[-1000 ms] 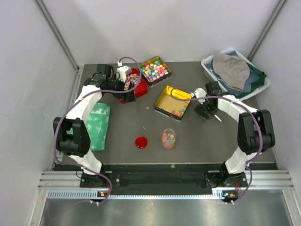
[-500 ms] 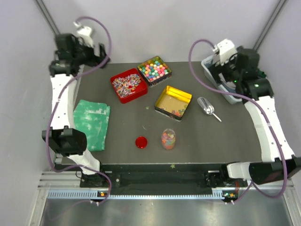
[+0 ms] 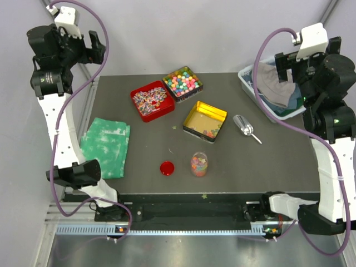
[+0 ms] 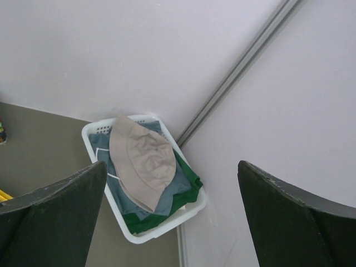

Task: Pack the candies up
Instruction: Place the spatula at the center of the board, then move the packing bottle to the center of the board, then pick up the bottle lid at the center of the board.

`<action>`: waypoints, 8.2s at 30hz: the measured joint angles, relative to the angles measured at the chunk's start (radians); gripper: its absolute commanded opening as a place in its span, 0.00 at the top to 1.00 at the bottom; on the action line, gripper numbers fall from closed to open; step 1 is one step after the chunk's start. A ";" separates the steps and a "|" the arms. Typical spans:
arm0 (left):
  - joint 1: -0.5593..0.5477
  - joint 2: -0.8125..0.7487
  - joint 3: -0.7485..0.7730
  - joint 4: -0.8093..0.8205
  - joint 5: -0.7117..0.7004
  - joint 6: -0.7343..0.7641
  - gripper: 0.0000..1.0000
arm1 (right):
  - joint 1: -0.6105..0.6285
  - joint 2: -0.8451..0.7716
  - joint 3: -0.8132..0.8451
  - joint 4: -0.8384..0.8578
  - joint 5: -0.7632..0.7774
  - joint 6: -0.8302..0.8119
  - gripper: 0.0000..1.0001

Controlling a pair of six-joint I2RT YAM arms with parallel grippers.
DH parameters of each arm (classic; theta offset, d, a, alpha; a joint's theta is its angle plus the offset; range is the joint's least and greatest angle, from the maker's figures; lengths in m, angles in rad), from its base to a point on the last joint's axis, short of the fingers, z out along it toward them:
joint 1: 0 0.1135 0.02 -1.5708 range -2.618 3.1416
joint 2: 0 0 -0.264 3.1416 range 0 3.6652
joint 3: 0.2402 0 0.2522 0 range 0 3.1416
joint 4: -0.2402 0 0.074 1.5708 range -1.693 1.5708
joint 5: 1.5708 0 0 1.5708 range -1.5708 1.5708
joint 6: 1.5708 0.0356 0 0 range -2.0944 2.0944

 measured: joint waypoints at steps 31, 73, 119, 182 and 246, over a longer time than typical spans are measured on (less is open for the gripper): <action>0.004 -0.008 -0.032 0.014 0.005 -0.052 0.01 | -0.003 0.000 0.000 0.014 0.026 0.011 0.01; -0.018 -0.192 -0.450 0.105 0.403 -0.068 0.01 | -0.005 -0.003 0.036 -0.229 -0.593 0.087 0.01; -0.929 -0.037 -0.917 0.172 0.077 0.201 0.01 | -0.005 -0.114 -0.209 -0.281 -0.662 0.093 0.01; -0.977 0.038 -0.889 0.069 -0.249 0.270 0.97 | -0.005 -0.128 -0.221 -0.278 -0.670 0.077 0.01; 0.004 -0.241 -0.858 0.088 -0.005 0.126 0.01 | 1.005 0.491 -0.314 -0.211 -0.446 -0.191 0.32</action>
